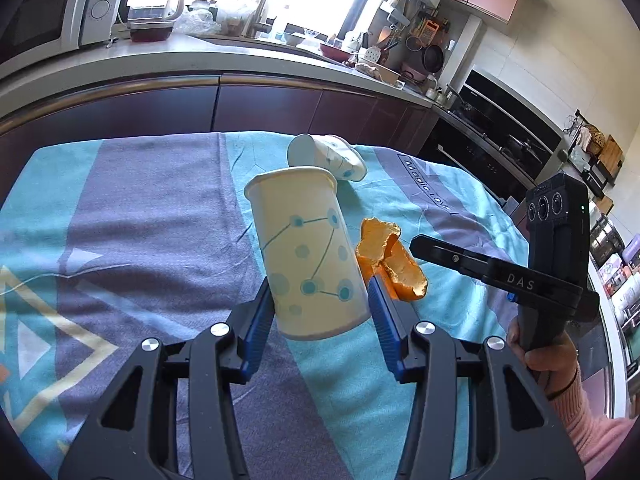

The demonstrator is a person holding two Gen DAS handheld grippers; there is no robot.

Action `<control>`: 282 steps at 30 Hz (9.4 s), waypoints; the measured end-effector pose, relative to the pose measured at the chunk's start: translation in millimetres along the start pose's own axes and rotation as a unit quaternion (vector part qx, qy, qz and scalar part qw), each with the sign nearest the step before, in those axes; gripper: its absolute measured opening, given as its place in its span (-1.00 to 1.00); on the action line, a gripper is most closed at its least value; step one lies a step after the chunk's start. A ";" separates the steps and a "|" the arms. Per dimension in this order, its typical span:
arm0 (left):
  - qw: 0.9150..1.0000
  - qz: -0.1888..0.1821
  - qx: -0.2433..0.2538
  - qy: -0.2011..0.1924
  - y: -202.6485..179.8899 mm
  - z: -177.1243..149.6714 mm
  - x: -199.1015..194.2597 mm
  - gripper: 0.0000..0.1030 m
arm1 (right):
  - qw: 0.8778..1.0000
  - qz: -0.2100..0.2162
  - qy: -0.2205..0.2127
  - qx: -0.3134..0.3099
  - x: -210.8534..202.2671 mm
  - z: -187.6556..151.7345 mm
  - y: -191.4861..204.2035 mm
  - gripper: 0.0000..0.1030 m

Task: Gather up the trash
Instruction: 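Grasp orange peel with the right tool while the left tool holds the cup, then carry cup and orange peel to the teal bin and open both tools, then grasp the orange peel with the left tool while the right tool grasps the fallen paper cup, then lift the orange peel with the left tool while the right tool lifts the cup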

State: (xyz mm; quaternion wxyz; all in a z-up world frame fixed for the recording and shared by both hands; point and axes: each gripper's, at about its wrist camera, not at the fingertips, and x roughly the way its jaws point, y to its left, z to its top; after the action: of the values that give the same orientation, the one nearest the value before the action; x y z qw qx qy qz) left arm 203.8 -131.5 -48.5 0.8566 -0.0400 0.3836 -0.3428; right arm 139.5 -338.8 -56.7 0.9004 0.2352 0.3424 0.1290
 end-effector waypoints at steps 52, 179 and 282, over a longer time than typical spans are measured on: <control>0.993 0.093 -0.031 -0.068 74.6 -69.2 -140.5 -0.09 | 0.999 0.014 -0.004 -0.030 6.9 10.6 55.3 -0.84; 0.999 0.007 0.035 -0.010 -7.2 -41.9 -41.1 0.01 | 0.999 0.004 0.004 -0.040 6.1 36.6 31.7 -0.26; 0.987 0.145 -0.046 -0.053 72.2 -119.1 -178.1 -0.63 | 0.970 0.210 0.068 -0.105 60.9 -68.4 177.3 -0.93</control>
State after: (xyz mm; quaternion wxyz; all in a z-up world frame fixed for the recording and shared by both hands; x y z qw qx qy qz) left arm 78.6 56.8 -44.0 0.9135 -0.0412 0.3548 -0.1946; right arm 125.2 -140.1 -44.6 0.8472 0.1965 0.3306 0.3665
